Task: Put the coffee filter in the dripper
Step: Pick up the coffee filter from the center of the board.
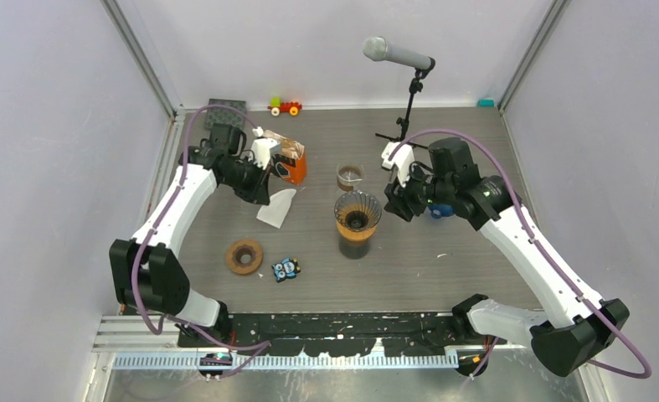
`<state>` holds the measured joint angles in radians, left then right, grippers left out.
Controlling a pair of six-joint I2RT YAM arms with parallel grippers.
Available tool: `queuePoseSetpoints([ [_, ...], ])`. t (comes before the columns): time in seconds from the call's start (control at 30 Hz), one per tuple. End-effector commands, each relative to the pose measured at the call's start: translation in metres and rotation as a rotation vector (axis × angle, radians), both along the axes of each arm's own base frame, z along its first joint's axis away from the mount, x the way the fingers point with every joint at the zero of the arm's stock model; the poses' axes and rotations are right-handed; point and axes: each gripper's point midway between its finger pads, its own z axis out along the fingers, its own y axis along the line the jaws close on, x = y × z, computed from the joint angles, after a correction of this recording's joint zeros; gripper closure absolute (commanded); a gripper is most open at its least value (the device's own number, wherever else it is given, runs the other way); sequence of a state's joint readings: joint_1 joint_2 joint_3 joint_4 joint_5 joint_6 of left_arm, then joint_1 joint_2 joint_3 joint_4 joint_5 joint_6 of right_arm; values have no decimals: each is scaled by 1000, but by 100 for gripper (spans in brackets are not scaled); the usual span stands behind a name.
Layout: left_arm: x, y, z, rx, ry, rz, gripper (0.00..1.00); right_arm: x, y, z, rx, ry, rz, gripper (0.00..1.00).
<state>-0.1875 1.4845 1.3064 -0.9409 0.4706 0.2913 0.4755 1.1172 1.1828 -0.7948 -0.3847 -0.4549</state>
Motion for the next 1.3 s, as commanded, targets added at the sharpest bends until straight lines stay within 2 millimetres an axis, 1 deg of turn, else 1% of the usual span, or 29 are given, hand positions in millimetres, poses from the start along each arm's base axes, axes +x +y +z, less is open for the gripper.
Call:
queuePoseSetpoints([
  [0.0,-8,-3,31,2,-81,-38,100,3,14,47,104,-62,32,47],
  [0.07,-13,-7,42,-5,-102,-54,100,3,21,58,134,-62,50,47],
  [0.17,-23,-15,61,-17,-145,-87,100,3,34,80,206,-69,88,47],
  [0.27,-35,-24,81,-41,-191,-125,100,1,48,100,285,-58,132,44],
  [0.37,-48,-34,102,-68,-239,-155,100,0,64,113,351,-8,177,43],
  [0.43,-57,-39,114,-85,-263,-176,100,-1,74,117,389,24,209,41],
  [0.47,-61,-42,120,-94,-273,-183,100,-1,78,119,404,36,223,39],
  [0.53,-69,-48,131,-112,-287,-203,100,-2,85,123,420,51,253,28],
  [0.57,-73,-52,137,-126,-293,-214,100,-1,88,122,419,57,262,24],
  [0.6,-76,-54,142,-138,-299,-221,100,-1,89,122,418,58,273,22],
  [0.73,-88,-67,161,-197,-307,-249,100,-3,97,121,404,47,324,20],
  [0.83,-94,-74,170,-225,-310,-266,100,-2,102,114,387,44,348,18],
  [1.07,-94,-80,169,-232,-297,-276,100,-13,130,85,354,104,429,18],
  [1.27,-97,-82,171,-251,-292,-282,100,-13,150,56,294,142,485,18],
])
